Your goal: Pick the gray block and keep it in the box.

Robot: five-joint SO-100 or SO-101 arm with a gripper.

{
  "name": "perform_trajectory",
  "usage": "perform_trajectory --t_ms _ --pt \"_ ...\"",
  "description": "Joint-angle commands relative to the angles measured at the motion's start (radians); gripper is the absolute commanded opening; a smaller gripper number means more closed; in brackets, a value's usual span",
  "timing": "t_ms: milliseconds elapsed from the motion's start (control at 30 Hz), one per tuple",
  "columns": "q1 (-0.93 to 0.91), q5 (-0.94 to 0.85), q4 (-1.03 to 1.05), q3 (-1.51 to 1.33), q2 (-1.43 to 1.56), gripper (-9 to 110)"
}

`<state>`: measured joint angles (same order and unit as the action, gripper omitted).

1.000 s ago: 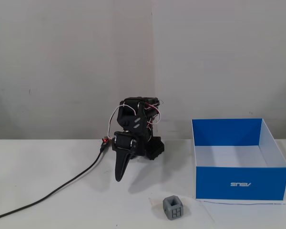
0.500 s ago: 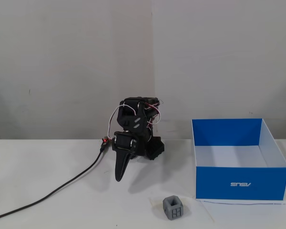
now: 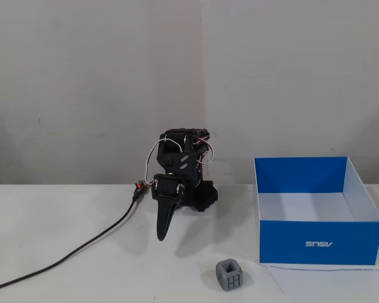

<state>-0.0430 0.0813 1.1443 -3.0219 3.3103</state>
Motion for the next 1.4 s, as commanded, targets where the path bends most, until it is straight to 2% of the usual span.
perform_trajectory --t_ms 0,267,567,900,1367 --pt "0.008 0.006 -0.044 -0.015 0.118 0" --pt "0.097 0.006 -0.014 0.11 0.055 0" --pt "0.186 -0.006 -0.101 0.341 -0.29 0" --pt "0.324 -0.014 -0.075 0.56 -0.647 1" --pt "0.445 -0.002 -0.1 0.692 -0.934 5"
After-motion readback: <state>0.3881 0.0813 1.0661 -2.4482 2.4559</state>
